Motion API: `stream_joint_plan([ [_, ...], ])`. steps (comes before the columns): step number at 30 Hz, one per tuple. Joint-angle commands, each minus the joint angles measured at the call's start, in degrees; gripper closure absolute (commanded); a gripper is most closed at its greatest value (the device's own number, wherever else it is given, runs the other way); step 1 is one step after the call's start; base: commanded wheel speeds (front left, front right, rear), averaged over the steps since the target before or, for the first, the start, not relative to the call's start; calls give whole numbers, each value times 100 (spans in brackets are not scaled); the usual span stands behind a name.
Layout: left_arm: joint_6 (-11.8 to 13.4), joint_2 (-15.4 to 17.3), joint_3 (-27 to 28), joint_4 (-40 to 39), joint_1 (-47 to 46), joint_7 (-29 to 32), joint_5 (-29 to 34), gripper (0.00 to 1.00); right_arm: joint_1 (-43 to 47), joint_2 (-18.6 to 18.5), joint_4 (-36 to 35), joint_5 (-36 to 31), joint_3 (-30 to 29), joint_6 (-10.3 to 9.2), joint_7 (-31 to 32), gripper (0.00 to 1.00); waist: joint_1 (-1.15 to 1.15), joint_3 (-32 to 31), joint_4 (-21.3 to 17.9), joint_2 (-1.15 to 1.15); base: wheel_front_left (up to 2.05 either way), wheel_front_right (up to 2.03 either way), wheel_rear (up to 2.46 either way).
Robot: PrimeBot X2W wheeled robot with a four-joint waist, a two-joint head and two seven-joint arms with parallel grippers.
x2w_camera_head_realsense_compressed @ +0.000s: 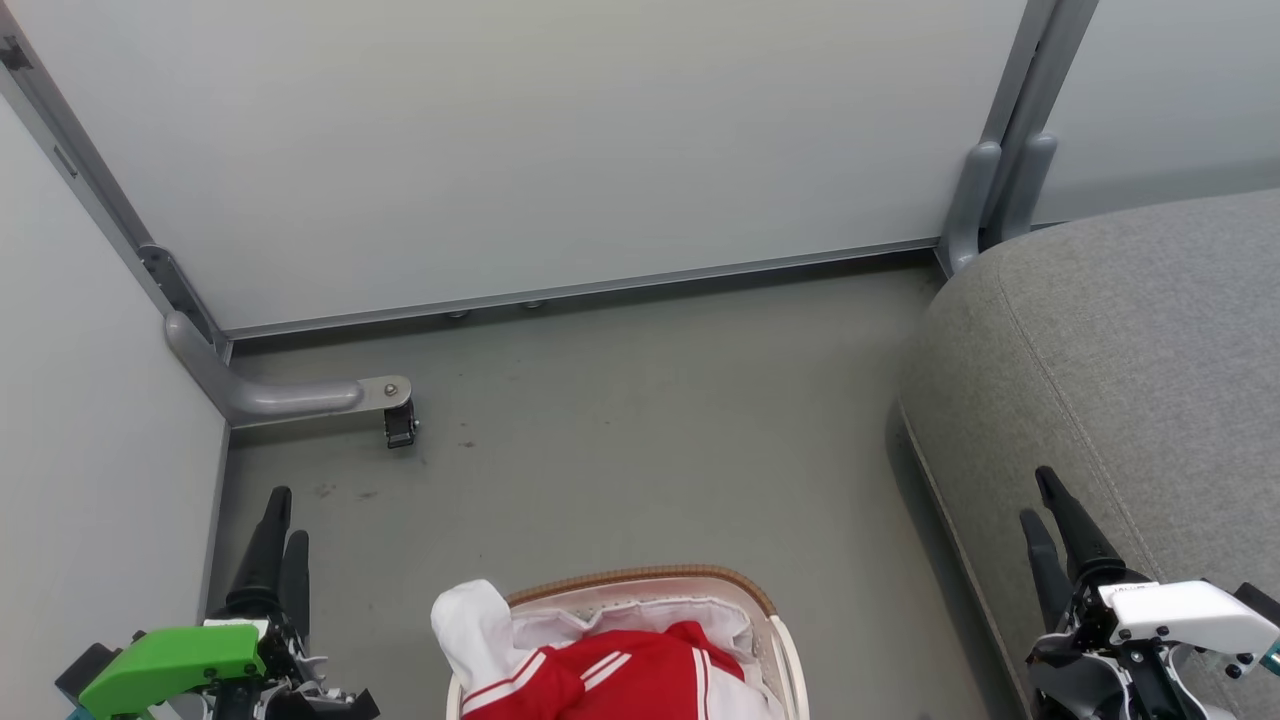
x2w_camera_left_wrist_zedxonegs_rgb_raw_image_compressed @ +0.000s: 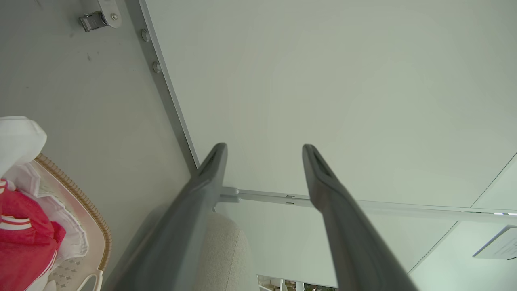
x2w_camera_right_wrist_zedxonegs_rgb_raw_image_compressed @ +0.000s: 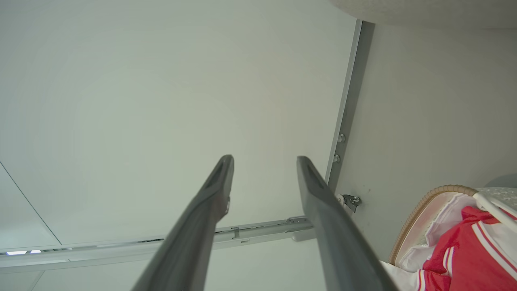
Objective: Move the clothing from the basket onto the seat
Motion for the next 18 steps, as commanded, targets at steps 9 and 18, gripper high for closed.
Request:
stream_joint_plan([
  [9,-8,24,-137,-65,-209,-246,-12,0,-181,-149,-156,-219,247,0,-284,0,0,15,2,0,0,0,0],
  [18,-11,59,-318,-3,-297,-520,189,0,-283,-318,-137,-530,565,1,-564,0,0,36,1,0,0,0,0],
])
